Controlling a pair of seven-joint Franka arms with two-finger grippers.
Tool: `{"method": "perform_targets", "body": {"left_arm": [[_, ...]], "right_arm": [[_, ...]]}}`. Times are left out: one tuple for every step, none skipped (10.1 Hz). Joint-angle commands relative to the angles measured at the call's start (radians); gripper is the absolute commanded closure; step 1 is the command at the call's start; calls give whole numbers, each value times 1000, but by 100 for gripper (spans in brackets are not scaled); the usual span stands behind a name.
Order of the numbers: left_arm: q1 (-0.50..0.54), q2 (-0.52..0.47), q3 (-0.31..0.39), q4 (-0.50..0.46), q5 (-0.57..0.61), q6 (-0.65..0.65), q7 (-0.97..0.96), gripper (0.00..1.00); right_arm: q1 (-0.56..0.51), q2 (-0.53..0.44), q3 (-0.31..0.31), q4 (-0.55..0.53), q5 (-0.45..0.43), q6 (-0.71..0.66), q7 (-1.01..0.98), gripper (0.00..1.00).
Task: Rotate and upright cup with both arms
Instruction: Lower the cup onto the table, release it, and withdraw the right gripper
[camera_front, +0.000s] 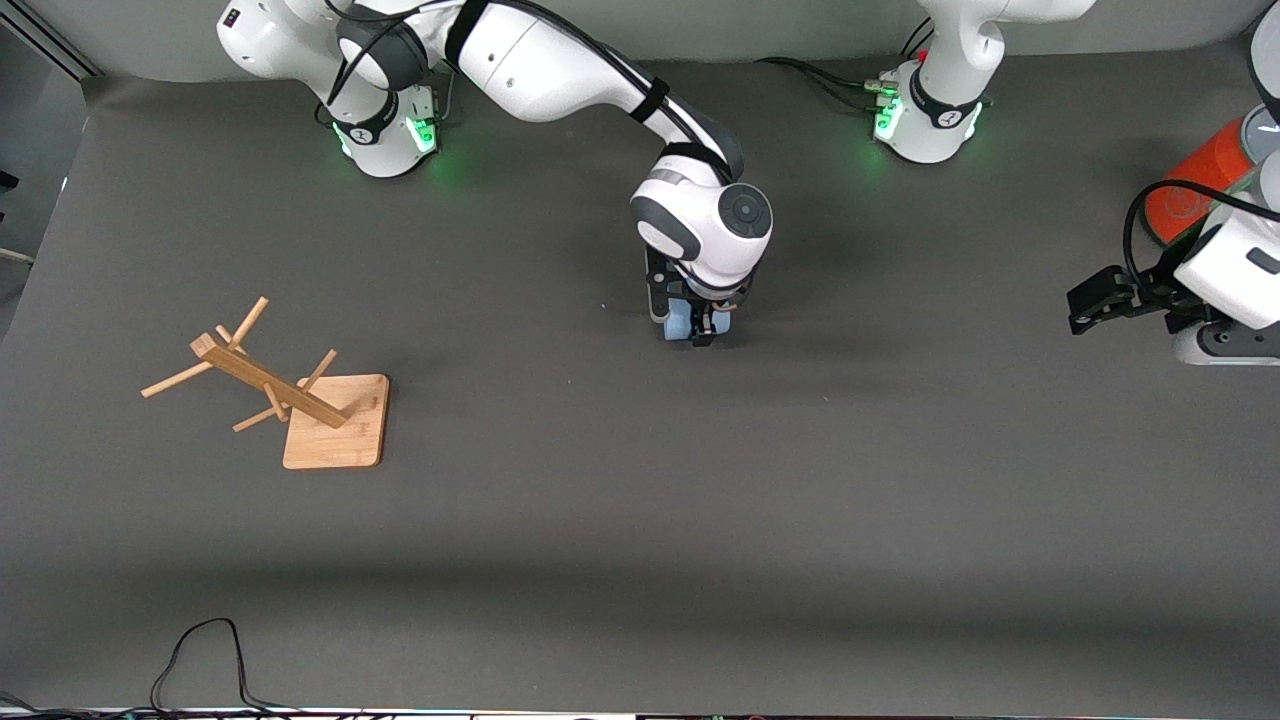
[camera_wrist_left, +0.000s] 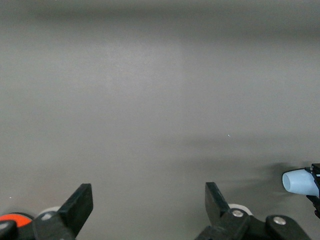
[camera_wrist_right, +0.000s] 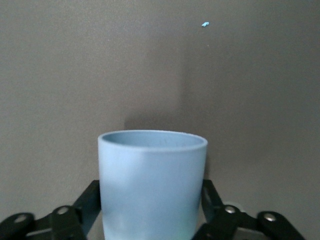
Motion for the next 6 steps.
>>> {"method": "perform_targets", "body": {"left_arm": [[9, 5, -1, 16, 5, -21, -10, 0], [15, 5, -1, 16, 5, -21, -7, 0], [23, 7, -1, 16, 2, -21, -3, 0], [27, 7, -3, 16, -5, -21, -8, 0], [28, 7, -3, 16, -7, -21, -7, 0], [26, 5, -3, 16, -9, -22, -23, 0]], "right_arm": [[9, 32, -12, 38, -25, -7, 34, 0], [7, 26, -12, 39, -25, -8, 30, 0], [0, 19, -14, 39, -25, -10, 24, 0], [-4, 12, -14, 44, -23, -20, 22, 0], [-7, -6, -14, 43, -23, -24, 19, 0], [-22, -32, -14, 43, -22, -49, 8, 0]]}}
